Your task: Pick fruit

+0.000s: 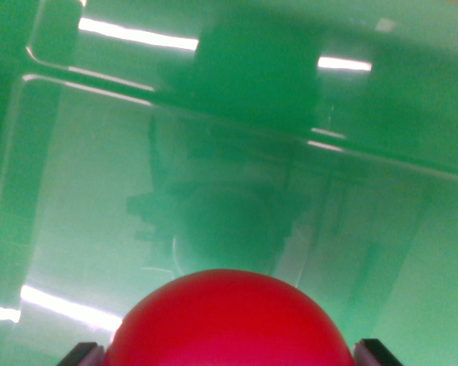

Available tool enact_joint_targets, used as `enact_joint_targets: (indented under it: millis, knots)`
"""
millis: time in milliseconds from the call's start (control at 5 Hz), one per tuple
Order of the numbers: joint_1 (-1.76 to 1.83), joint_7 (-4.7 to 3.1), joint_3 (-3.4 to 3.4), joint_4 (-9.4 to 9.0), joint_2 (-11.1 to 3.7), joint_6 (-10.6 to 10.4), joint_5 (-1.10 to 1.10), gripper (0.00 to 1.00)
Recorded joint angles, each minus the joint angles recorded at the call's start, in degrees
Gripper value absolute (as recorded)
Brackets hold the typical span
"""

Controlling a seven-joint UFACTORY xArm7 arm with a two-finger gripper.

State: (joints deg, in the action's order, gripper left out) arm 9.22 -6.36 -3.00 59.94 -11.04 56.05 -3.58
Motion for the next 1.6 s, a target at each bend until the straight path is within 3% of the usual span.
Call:
enact_joint_targets:
  millis: [200, 400, 600, 800, 1000, 1200, 1400, 1600]
  knots:
    - [0.0, 0.0, 0.0, 0.0, 0.0, 0.0, 0.0, 1.0]
    - [0.01, -0.11, 0.02, 1.71, 0.74, 2.4, 0.02, 1.0]
    - [0.01, -0.11, 0.02, 1.71, 0.74, 2.4, 0.02, 1.0]
    - [0.03, -0.22, 0.03, 3.49, 1.5, 5.0, 0.03, 1.0]
    - [0.03, -0.22, 0.03, 3.49, 1.5, 5.0, 0.03, 1.0]
    - [0.05, -0.33, 0.05, 5.23, 2.25, 7.5, 0.05, 1.0]
    - [0.05, -0.33, 0.05, 5.23, 2.25, 7.5, 0.05, 1.0]
    - [0.06, -0.45, 0.07, 7.1, 3.06, 10.1, 0.07, 1.0]
